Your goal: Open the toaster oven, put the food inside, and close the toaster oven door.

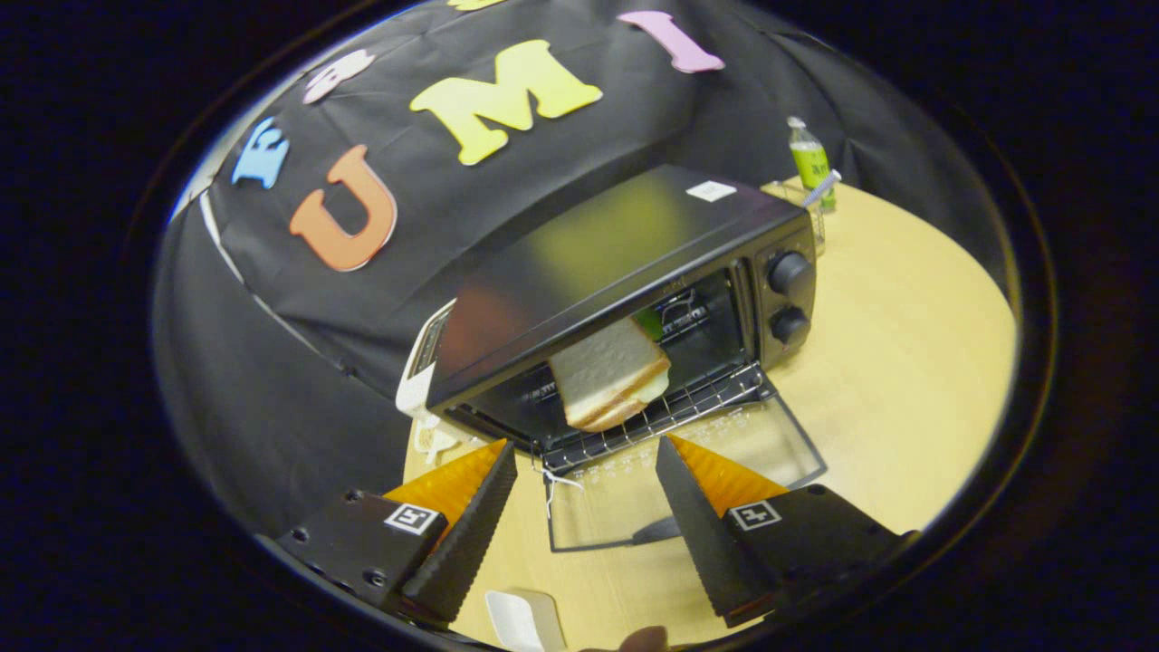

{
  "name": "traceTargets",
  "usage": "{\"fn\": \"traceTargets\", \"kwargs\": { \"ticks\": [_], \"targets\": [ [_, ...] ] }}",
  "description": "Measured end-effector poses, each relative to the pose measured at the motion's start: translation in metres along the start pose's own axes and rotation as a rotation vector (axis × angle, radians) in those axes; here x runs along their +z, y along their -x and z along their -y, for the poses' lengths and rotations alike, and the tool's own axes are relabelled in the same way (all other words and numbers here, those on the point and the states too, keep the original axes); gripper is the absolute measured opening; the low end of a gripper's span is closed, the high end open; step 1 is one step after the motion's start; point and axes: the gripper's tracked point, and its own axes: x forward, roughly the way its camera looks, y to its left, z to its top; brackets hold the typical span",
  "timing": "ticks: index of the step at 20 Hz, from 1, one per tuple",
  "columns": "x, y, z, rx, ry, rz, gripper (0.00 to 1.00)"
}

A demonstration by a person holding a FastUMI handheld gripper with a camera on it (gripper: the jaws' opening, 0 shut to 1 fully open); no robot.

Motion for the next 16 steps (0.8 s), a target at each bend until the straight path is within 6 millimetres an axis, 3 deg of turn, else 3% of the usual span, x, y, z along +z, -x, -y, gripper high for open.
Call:
{"fn": "traceTargets", "kwargs": {
  "ticks": [5, 9, 12, 16],
  "targets": [
    [-0.001, 0.068, -0.011, -0.027, 0.291, 0.081, 1.00],
    [-0.021, 0.112, -0.007, -0.044, 0.365, 0.107, 1.00],
    [-0.041, 0.120, 0.011, -0.073, 0.368, 0.101, 1.00],
    [-0.084, 0.102, 0.040, -0.112, 0.353, 0.021, 1.00]
  ]
}}
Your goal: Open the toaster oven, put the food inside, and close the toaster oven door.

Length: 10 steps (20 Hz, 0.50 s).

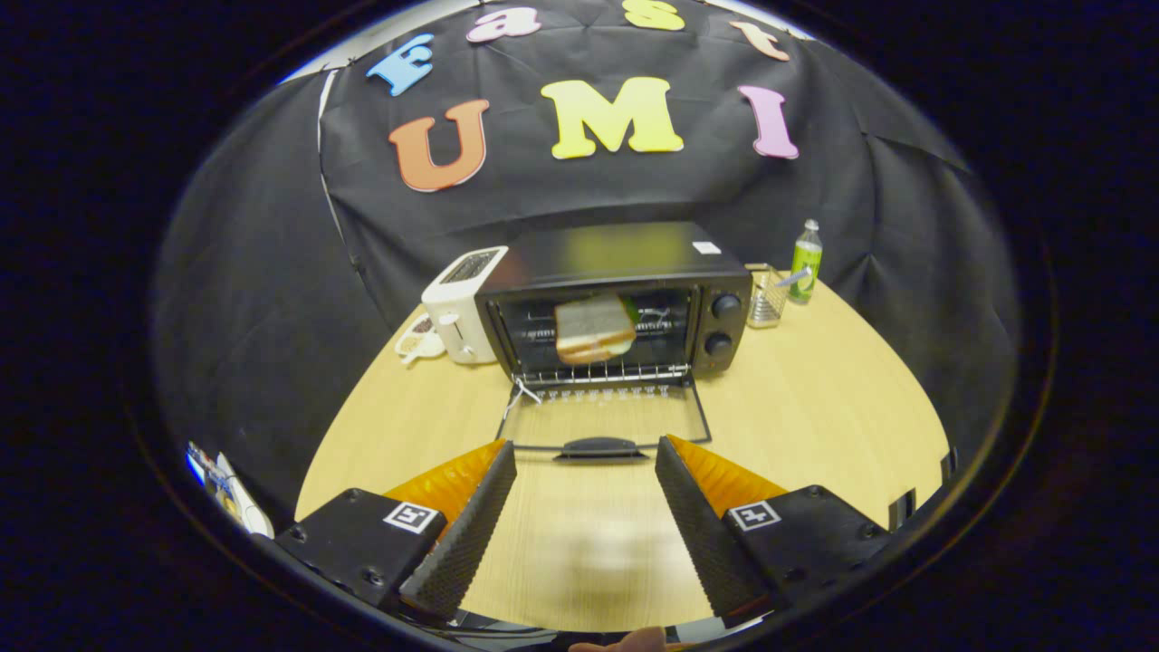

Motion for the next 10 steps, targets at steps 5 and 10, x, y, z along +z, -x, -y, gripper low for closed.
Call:
{"fn": "traceTargets", "kwargs": {
  "ticks": [5, 10],
  "targets": [
    [-0.049, -0.050, 0.008, -0.025, 0.019, -0.083, 1.00],
    [-0.078, -0.110, 0.019, -0.052, 0.015, -0.148, 1.00]
  ]
}}
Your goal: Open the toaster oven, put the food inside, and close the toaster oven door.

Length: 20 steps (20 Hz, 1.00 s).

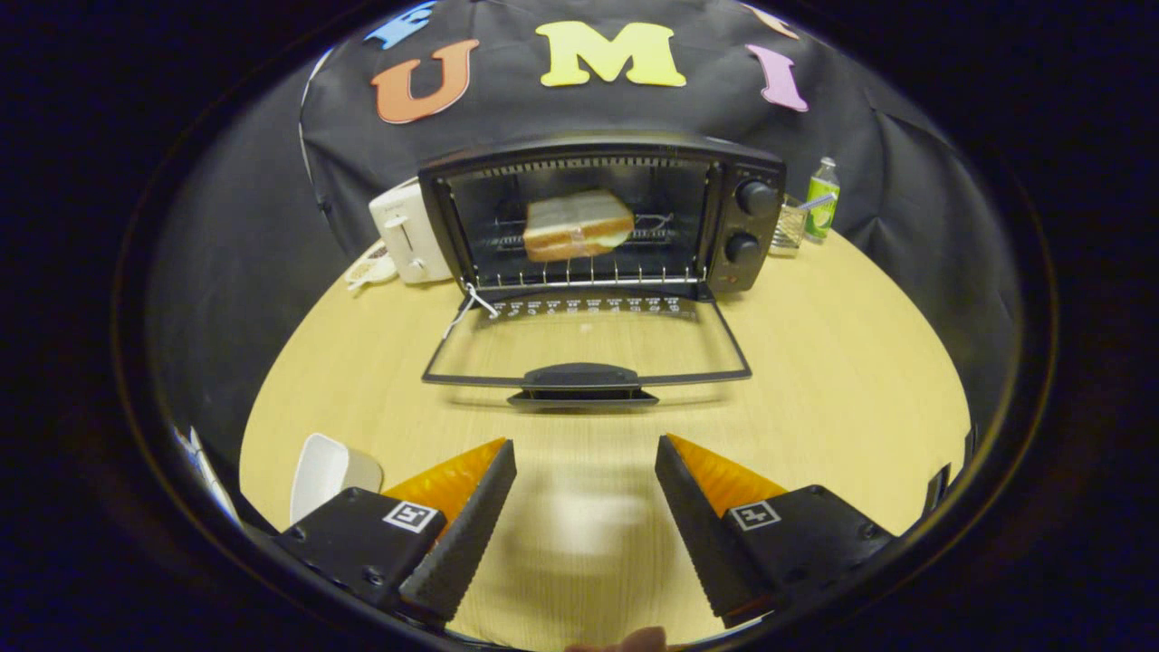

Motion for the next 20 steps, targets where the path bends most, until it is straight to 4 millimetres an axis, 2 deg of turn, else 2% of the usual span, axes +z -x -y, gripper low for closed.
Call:
{"fn": "traceTargets", "kwargs": {
  "ticks": [5, 8, 11, 16, 18, 20],
  "targets": [
    [0.004, -0.034, 0.001, -0.011, -0.029, -0.006, 1.00],
    [0.000, -0.047, 0.000, -0.016, -0.039, -0.032, 1.00],
    [0.005, -0.051, 0.003, -0.042, -0.036, -0.018, 1.00],
    [0.017, -0.037, 0.003, -0.052, -0.038, -0.005, 1.00],
    [0.032, -0.021, 0.000, -0.041, -0.050, 0.016, 1.00],
    [0.055, -0.008, -0.002, -0.032, -0.055, 0.055, 1.00]
  ]
}}
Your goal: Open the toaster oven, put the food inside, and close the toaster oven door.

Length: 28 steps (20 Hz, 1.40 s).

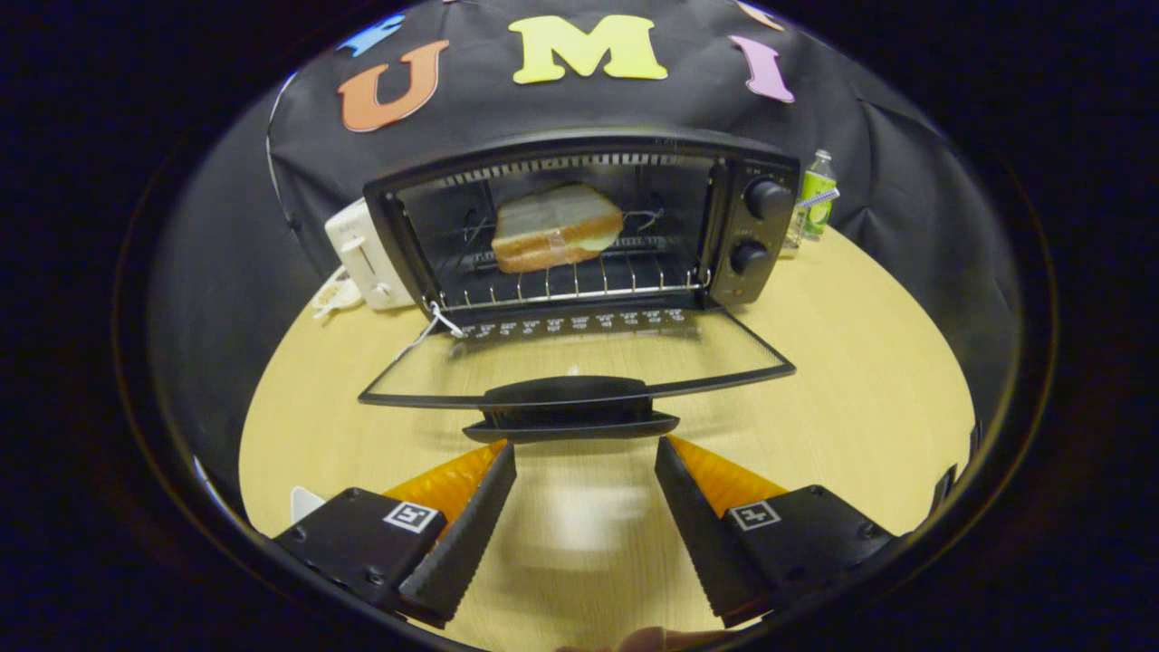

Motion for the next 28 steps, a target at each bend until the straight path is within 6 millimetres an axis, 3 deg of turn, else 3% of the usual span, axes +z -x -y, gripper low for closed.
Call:
{"fn": "traceTargets", "kwargs": {
  "ticks": [3, 7, 9, 13, 17, 22, 25, 28],
  "targets": [
    [0.041, 0.021, -0.010, 0.011, -0.003, 0.070, 1.00],
    [0.114, 0.028, -0.018, 0.022, 0.033, 0.165, 1.00],
    [0.150, 0.046, -0.019, 0.040, 0.028, 0.225, 1.00],
    [0.217, 0.113, -0.020, 0.066, 0.036, 0.374, 1.00],
    [0.262, 0.186, -0.012, 0.069, 0.041, 0.508, 1.00],
    [0.283, 0.280, 0.003, 0.068, 0.044, 0.662, 1.00],
    [0.280, 0.332, 0.005, 0.073, 0.041, 0.727, 1.00],
    [0.263, 0.366, 0.004, 0.067, 0.041, 0.775, 1.00]
  ]
}}
